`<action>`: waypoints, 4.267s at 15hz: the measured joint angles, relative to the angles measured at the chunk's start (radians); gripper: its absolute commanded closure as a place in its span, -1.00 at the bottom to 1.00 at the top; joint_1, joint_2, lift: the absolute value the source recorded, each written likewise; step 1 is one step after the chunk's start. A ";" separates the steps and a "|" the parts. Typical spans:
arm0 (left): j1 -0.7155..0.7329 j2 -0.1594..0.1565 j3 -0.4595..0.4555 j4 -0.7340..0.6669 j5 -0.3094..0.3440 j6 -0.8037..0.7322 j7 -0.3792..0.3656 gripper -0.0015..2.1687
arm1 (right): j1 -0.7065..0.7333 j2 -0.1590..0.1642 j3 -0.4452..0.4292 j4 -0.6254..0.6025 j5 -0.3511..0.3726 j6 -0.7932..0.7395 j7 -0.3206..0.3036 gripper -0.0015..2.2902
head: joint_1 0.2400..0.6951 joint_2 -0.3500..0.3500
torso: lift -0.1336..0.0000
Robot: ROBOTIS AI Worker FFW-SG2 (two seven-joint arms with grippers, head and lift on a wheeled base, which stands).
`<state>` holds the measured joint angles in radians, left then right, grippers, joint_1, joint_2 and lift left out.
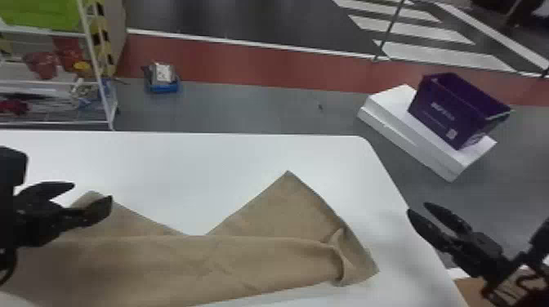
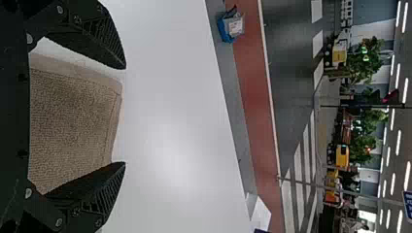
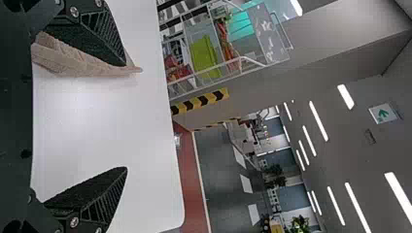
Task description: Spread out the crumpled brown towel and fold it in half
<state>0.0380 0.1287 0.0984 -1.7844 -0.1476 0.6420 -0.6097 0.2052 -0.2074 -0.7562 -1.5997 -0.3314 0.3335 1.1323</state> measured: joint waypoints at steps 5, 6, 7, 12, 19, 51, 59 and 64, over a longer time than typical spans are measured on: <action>-0.032 -0.001 -0.022 0.042 -0.021 -0.017 -0.001 -0.73 | -0.010 -0.003 0.007 0.004 0.000 -0.007 0.001 -0.89 | 1.00 -0.75 | -0.85; -0.037 -0.001 -0.025 0.052 -0.029 -0.015 -0.003 -0.70 | -0.012 -0.003 0.009 0.005 -0.001 -0.008 0.001 -0.89 | 1.00 -0.75 | -0.85; -0.041 -0.001 -0.027 0.061 -0.035 -0.015 -0.007 -0.69 | -0.013 -0.004 0.010 0.006 -0.002 -0.009 0.001 -0.89 | 1.00 -0.75 | -0.85; -0.061 0.003 -0.025 0.092 -0.051 -0.008 -0.026 -0.69 | -0.019 -0.009 0.012 0.008 -0.013 -0.019 0.002 -0.89 | 1.00 -0.73 | -0.85; -0.073 0.005 -0.024 0.114 -0.087 0.012 -0.047 -0.49 | -0.027 -0.010 0.015 0.021 -0.014 -0.045 0.002 -0.89 | 1.00 -0.71 | -0.85; 0.122 -0.044 0.797 -0.654 0.862 0.877 -0.138 0.17 | 0.004 -0.019 0.079 0.028 0.012 -0.018 0.099 -0.85 | 1.00 -0.44 | -0.85; 0.133 -0.040 0.782 -0.638 0.748 0.811 -0.108 0.17 | 0.063 -0.016 0.073 -0.120 0.056 0.111 0.227 -0.83 | 1.00 -0.12 | -0.85; 0.131 -0.038 0.748 -0.613 0.711 0.794 -0.103 0.17 | 0.183 -0.042 0.075 -0.126 0.056 -0.102 0.227 -0.83 | 1.00 -0.16 | -0.85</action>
<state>0.1693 0.0905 0.8467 -2.3976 0.5637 1.4355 -0.7128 0.3880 -0.2496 -0.6809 -1.7254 -0.2755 0.2317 1.3591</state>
